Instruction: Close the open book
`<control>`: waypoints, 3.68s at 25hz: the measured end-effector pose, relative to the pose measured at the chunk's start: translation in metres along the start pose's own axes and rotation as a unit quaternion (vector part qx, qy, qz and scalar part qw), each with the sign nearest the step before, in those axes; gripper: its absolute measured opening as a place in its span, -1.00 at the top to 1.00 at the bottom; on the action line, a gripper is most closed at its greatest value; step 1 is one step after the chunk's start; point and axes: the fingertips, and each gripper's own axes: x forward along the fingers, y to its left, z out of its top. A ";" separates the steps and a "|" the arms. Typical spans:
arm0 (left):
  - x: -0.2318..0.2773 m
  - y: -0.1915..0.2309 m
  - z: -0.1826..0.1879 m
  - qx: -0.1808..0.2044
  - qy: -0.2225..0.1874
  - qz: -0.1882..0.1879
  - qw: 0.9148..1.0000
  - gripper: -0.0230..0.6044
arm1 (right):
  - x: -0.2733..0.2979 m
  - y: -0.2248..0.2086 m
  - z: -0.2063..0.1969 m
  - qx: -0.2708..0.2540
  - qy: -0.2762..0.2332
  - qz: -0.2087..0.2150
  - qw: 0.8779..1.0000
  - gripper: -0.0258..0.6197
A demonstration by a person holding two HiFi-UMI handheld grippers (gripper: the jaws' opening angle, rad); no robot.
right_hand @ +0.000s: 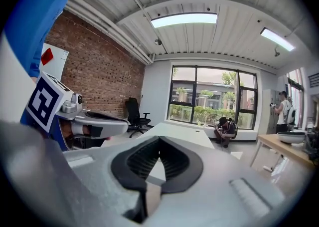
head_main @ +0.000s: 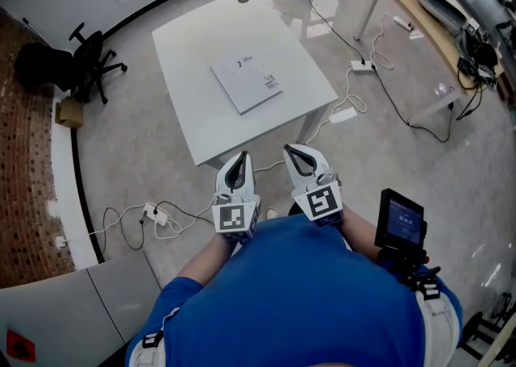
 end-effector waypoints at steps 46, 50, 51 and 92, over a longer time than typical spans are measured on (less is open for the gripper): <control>0.165 0.140 -0.138 -0.056 0.169 0.128 0.976 0.91 | 0.278 -0.009 -0.141 -0.241 0.173 0.256 0.920 0.89; 0.168 0.147 -0.152 -0.063 0.179 0.125 0.974 0.91 | 0.287 0.003 -0.163 -0.261 0.199 0.282 0.901 0.65; 0.168 0.148 -0.155 -0.065 0.181 0.125 0.973 0.91 | 0.289 0.005 -0.167 -0.267 0.203 0.286 0.898 0.63; 0.178 0.156 -0.185 -0.063 0.207 0.119 0.969 0.91 | 0.298 0.014 -0.176 -0.219 0.273 0.339 0.873 0.81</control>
